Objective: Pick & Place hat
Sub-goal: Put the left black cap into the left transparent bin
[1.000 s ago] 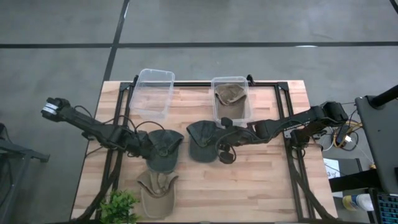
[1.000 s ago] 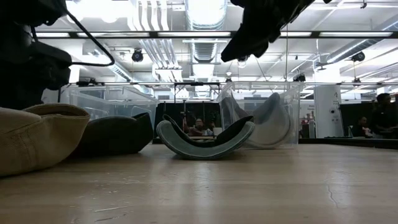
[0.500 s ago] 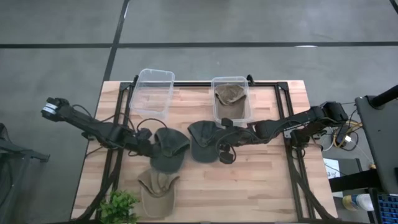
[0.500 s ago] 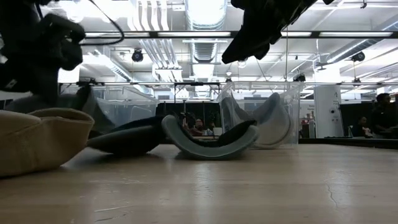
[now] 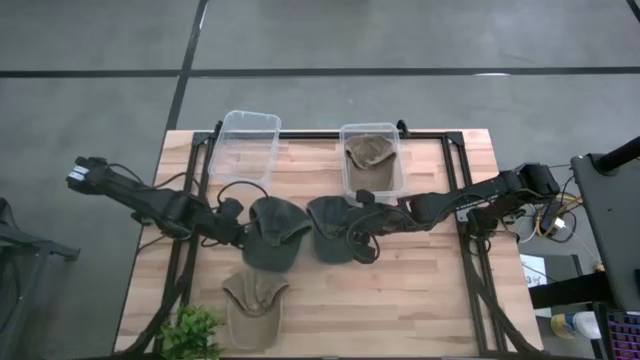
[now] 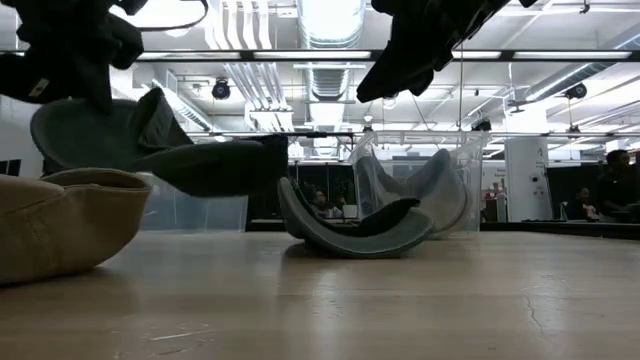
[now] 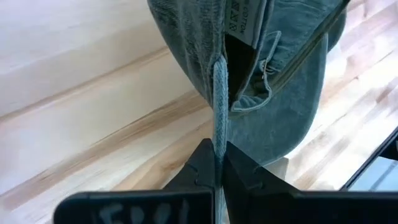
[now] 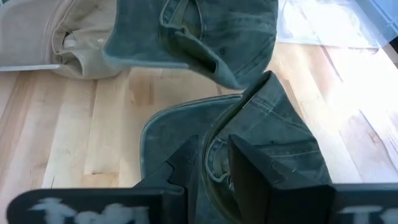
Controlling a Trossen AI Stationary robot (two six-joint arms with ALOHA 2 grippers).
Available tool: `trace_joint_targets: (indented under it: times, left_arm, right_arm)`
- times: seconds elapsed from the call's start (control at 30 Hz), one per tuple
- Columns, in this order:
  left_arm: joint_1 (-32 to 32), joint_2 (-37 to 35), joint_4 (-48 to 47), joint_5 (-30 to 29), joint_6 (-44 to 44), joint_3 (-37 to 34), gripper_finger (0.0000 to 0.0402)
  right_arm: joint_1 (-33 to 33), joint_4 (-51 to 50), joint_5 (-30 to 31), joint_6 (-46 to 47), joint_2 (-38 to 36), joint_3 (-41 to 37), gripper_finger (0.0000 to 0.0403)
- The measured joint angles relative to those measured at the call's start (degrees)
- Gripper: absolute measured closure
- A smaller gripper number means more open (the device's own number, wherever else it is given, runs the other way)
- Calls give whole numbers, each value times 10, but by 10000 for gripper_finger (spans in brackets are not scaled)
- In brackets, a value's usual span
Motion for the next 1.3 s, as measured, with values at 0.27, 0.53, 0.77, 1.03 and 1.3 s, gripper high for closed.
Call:
trace_joint_targets:
  times: [0.27, 0.53, 0.77, 1.03, 1.3]
  left_arm:
    - [0, 0, -70, -31, 11, 73, 395]
    - [0, 0, -190, -134, 20, 166, 395]
    - [1, -1, -305, -218, 29, 266, 395]
    - [22, -2, -402, -288, 26, 348, 395]
    - [94, -10, -401, -294, 104, 371, 395]
  right_arm:
    - [0, 0, 0, 0, 0, 0, 335]
    - [0, 0, 0, 0, 0, 0, 323]
    - [0, 12, 0, 0, 0, 0, 331]
    - [0, 19, 0, -2, 0, 0, 337]
    - [0, 27, 0, -2, 0, 0, 327]
